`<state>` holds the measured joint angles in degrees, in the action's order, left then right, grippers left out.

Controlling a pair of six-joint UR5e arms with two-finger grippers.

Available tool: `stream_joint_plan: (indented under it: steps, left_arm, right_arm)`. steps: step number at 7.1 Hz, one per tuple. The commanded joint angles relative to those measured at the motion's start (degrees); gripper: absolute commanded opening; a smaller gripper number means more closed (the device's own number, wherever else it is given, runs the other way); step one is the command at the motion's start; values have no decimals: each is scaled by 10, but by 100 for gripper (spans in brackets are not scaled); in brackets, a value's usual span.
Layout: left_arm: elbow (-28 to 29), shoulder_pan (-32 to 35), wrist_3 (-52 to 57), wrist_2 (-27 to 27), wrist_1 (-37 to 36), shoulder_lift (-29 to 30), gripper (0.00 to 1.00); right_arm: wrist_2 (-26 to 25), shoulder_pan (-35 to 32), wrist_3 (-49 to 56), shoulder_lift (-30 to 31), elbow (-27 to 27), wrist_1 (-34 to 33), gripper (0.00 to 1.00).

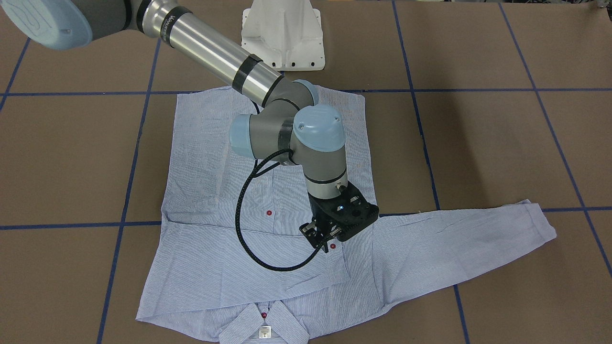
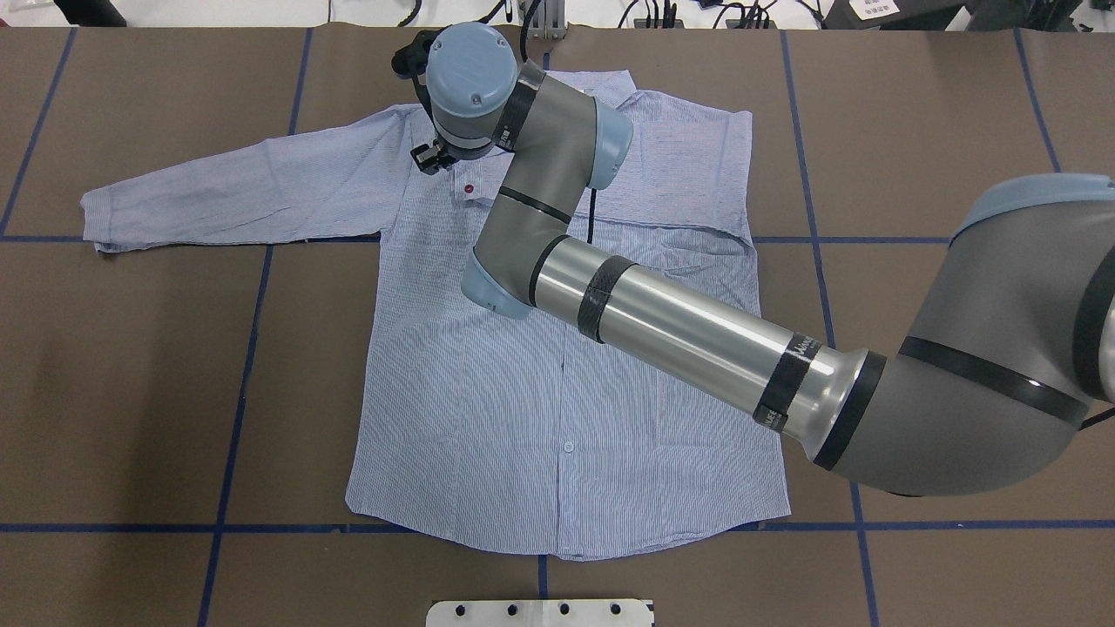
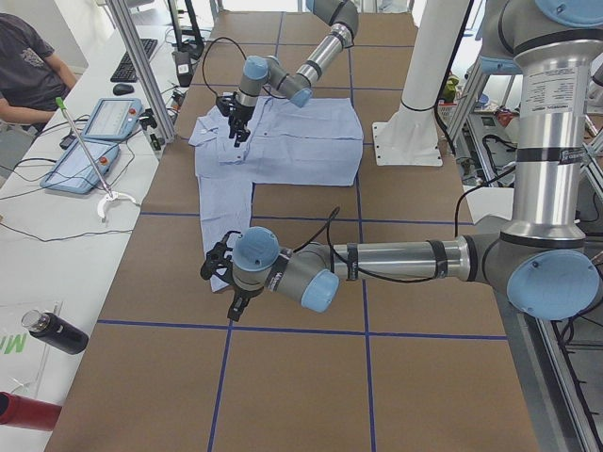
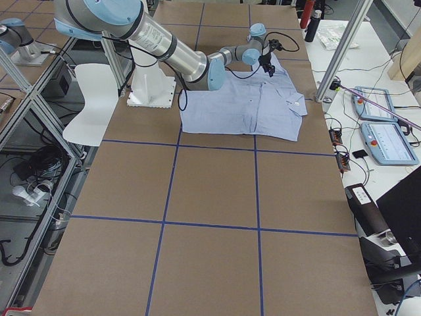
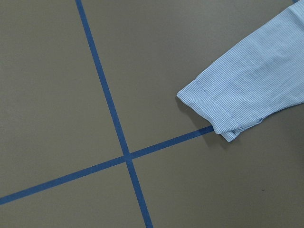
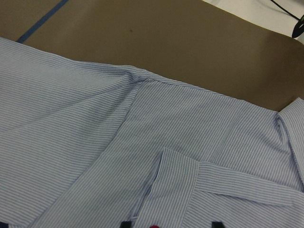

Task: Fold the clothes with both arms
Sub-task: 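Lay the sleeve flat across the chest and release with the right gripper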

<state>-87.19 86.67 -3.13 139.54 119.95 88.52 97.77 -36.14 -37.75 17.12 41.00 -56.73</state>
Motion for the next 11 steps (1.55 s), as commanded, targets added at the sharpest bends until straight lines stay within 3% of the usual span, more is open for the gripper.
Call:
stream_joint_plan:
  steps: [1,2,3,4,6,7,9,11]
  left_arm:
    - [-6,-4,-52,-12,2,9,100]
    - [-6,-24,-78,-49,0,21,100]
    - [-8,-68,-175,-96,12,35,100]
    - [-3,-108,-251,-109,56,37,100]
    - [4,-198,-394,-194,120,42,99]
    - [37,-205,-421,-211,121,77,99]
    - [114,-208,-427,-244,148,122,98]
    - [184,-217,-434,-245,210,141,95]
  right_arm:
    - [13,-1,-83,5,37,-15,99]
    - [41,-9,-104,15,92,-84,99]
    - [65,-28,-125,29,178,-224,99]
    - [109,-55,-123,46,239,-314,99]
    - [182,-110,-118,128,353,-383,99]
    - [190,-124,-96,175,414,-409,99]
    - [197,-156,19,215,498,-536,99]
    - [216,-176,54,272,549,-546,99]
